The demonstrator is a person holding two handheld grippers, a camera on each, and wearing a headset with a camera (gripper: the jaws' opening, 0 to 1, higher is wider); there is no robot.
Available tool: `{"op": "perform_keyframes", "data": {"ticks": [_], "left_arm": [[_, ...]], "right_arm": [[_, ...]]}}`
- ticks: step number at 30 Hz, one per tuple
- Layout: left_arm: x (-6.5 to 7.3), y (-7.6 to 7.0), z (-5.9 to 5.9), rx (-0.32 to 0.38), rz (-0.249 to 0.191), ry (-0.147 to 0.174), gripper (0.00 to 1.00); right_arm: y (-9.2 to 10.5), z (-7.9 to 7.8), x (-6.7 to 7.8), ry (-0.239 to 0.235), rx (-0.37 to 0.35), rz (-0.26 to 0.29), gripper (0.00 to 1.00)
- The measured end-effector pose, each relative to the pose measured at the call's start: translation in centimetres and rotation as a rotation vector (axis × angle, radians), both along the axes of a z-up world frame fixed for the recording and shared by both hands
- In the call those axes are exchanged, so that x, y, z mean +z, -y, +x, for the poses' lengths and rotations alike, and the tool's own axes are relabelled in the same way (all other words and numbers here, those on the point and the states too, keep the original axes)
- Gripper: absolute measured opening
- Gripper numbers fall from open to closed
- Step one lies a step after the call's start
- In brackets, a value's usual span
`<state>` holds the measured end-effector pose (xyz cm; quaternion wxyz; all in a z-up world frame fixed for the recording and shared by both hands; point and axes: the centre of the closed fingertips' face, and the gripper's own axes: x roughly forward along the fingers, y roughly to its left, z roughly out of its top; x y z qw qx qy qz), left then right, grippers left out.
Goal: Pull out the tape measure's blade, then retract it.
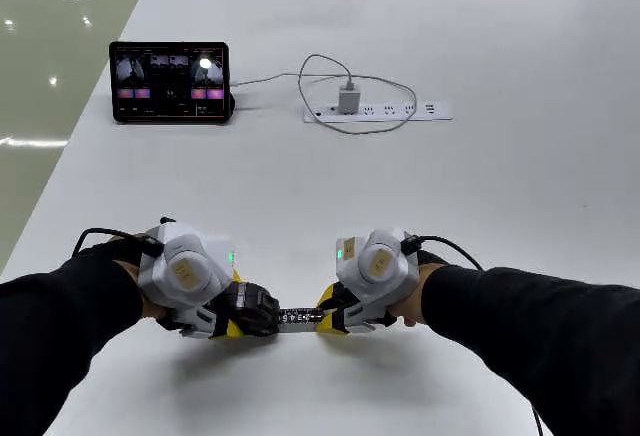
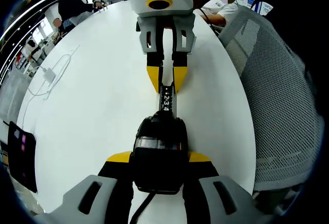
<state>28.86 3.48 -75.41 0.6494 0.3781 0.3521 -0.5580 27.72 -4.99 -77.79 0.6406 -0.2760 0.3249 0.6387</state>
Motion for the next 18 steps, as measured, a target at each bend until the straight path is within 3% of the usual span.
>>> {"op": "perform_keyframes", "data": {"ticks": [18], "left_arm": [[-0.1,0.1,0.0,0.000,0.005,0.000,0.31]], "right_arm": [[1.3,0.1,0.0,-0.004,-0.016,-0.004,0.10]]}}
